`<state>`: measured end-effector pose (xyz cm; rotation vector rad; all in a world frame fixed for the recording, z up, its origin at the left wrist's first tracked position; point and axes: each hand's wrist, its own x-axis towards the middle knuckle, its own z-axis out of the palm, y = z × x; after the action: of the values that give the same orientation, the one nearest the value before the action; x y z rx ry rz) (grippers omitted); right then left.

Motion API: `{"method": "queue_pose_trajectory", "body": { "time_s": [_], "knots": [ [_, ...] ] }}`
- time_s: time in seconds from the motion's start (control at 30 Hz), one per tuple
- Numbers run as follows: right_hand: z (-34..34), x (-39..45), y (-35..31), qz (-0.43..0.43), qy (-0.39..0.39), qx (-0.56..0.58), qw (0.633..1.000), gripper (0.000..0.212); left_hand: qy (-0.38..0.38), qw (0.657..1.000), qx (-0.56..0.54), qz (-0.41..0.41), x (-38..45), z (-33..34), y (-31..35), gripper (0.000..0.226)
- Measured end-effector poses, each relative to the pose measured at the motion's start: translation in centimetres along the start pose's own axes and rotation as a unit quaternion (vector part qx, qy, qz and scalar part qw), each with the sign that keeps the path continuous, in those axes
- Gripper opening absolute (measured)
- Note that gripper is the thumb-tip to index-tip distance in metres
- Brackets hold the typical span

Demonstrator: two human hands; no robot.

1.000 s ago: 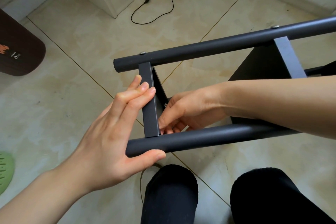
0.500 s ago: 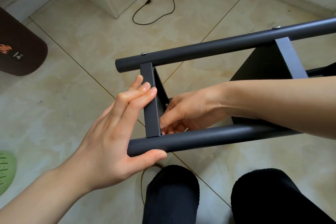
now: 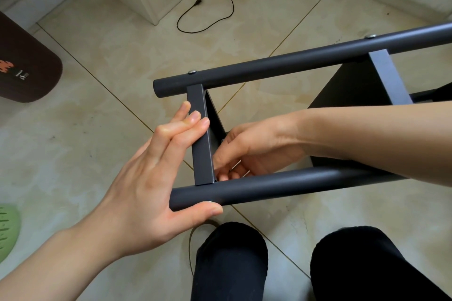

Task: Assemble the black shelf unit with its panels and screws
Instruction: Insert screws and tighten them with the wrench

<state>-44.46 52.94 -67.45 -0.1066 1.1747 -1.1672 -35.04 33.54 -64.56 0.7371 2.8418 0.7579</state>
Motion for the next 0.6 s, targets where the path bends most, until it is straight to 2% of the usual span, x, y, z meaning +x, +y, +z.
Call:
{"method": "queue_pose_trajectory", "body": {
  "time_s": [0.4, 0.6],
  "knots": [
    [0.06, 0.0, 0.02, -0.003, 0.002, -0.01, 1.0, 0.024, 0.004, 1.0, -0.002, 0.003, -0.07, 0.11, -0.04, 0.092],
    [-0.22, -0.07, -0.11, 0.007, -0.021, 0.014, 1.0, 0.024, 0.007, 1.0, -0.003, 0.001, -0.05, 0.21, -0.12, 0.092]
  ]
}}
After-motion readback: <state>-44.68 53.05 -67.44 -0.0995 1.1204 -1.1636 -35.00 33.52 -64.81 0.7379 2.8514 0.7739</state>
